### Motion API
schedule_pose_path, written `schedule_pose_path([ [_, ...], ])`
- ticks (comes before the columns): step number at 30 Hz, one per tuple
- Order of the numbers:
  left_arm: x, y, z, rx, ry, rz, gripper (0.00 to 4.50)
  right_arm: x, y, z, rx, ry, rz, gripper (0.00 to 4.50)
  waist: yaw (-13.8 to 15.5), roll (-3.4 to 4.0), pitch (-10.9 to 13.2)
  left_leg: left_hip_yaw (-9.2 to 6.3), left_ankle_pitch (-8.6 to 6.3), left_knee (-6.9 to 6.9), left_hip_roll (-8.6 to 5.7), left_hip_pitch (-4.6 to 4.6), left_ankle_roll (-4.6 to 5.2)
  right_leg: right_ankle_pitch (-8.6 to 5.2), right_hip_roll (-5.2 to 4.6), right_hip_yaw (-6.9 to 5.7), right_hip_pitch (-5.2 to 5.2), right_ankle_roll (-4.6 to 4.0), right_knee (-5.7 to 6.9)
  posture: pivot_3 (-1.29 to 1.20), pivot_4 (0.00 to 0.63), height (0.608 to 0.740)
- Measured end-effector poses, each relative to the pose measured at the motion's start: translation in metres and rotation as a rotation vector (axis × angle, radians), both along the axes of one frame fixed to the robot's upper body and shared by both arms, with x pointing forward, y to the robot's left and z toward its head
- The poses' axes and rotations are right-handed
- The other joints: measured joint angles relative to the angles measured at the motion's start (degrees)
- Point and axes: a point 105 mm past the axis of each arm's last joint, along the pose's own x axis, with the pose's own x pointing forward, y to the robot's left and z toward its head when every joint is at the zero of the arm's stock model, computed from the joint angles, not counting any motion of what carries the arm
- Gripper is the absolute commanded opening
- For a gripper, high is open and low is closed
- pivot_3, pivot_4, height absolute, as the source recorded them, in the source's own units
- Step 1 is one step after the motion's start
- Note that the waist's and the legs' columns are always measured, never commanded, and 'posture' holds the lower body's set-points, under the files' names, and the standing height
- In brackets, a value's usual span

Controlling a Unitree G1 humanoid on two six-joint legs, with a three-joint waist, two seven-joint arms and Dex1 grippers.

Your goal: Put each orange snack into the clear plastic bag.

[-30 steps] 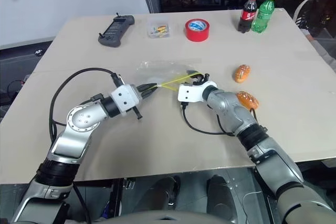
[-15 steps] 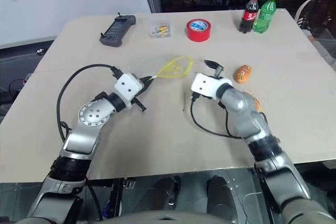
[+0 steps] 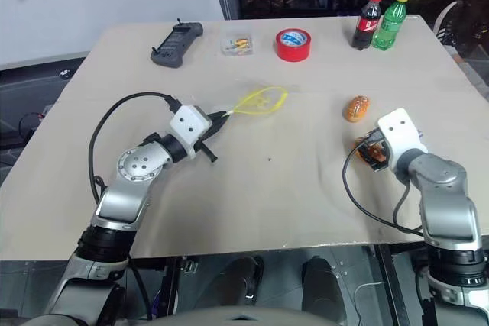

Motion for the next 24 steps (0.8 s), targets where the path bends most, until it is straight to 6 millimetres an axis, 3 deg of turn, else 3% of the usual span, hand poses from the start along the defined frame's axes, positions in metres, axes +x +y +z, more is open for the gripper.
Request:
schedule_pose_path([
  [6, -0.001, -0.002, 0.001, -0.007, -0.002, -0.016, 0.00, -0.010, 0.002, -0.023, 0.090, 0.114, 0.020, 4.42, 0.3, -0.01, 0.0, -0.01, 0.00, 0.02, -0.04, -0.03, 0.01, 0.01, -0.09, -0.03, 0.02, 0.02, -0.04, 0.00, 0.150, 0.740],
  [11, -0.001, -0.002, 0.001, -0.007, -0.001, -0.019, 0.00, -0.010, 0.004, -0.022, 0.116, 0.125, 0.035, 4.42, 0.0, 0.00, 0.0, -0.02, 0.00, 0.01, -0.02, -0.02, 0.01, 0.00, -0.06, -0.04, 0.01, 0.02, -0.03, 0.00, 0.150, 0.740],
  [14, -0.001, -0.002, 0.001, -0.007, -0.002, -0.019, 0.00, -0.010, 0.004, -0.021, 0.099, 0.126, 0.042, 3.53, 0.1, -0.01, 0.0, -0.01, 0.00, 0.01, -0.03, -0.03, 0.01, 0.00, -0.07, -0.04, 0.02, 0.02, -0.05, 0.00, 0.150, 0.740],
  [19, 0.000, -0.003, 0.004, -0.009, -0.009, -0.023, 0.00, -0.010, 0.007, -0.020, 0.084, 0.120, 0.060, 1.11, 0.1, -0.01, 0.0, -0.01, 0.00, 0.02, -0.03, -0.02, 0.01, 0.00, -0.06, -0.04, 0.02, 0.02, -0.04, 0.00, 0.150, 0.740],
  [22, -0.001, -0.004, 0.004, -0.011, -0.007, -0.030, 0.00, -0.010, 0.012, -0.017, 0.081, 0.111, 0.092, 1.11, 0.0, -0.01, 0.0, -0.01, 0.00, 0.02, -0.02, -0.02, 0.01, 0.00, -0.06, -0.04, 0.02, 0.03, -0.04, 0.00, 0.150, 0.740],
  [24, -0.002, -0.004, 0.004, -0.013, -0.006, -0.038, 0.00, -0.011, 0.030, -0.009, 0.119, 0.099, 0.154, 1.11, -0.1, 0.00, 0.0, -0.01, 0.00, 0.02, 0.00, -0.03, 0.01, 0.00, -0.04, -0.04, 0.01, 0.03, -0.04, 0.00, 0.150, 0.740],
])
